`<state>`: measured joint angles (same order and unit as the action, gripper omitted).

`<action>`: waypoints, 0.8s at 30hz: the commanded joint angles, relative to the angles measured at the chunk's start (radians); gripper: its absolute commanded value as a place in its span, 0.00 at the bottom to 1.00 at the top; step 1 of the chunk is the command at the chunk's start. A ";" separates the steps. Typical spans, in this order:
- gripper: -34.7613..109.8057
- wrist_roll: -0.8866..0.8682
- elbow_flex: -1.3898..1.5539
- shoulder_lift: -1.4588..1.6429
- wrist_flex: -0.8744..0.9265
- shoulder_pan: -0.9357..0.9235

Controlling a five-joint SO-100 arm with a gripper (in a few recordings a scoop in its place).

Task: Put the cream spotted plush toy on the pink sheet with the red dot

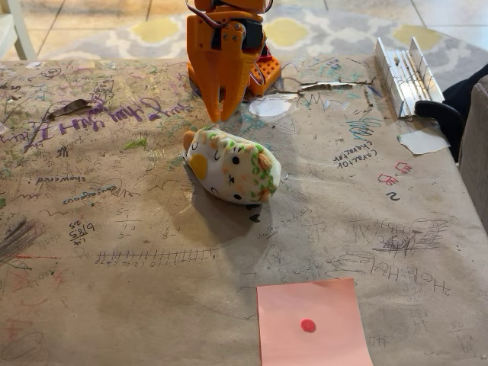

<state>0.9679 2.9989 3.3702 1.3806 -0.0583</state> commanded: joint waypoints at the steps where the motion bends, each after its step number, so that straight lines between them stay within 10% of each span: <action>1: 0.24 -0.080 -0.041 0.008 -0.009 -0.011; 9: 0.24 -0.115 -0.189 0.008 0.006 -0.038; 16: 0.26 0.291 -0.505 -0.020 0.106 0.021; 20: 0.49 0.563 -0.555 -0.393 0.207 -0.064; 24: 0.49 0.807 -0.566 -0.769 0.078 -0.219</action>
<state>1.6214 2.4989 2.8302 1.5202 -0.1825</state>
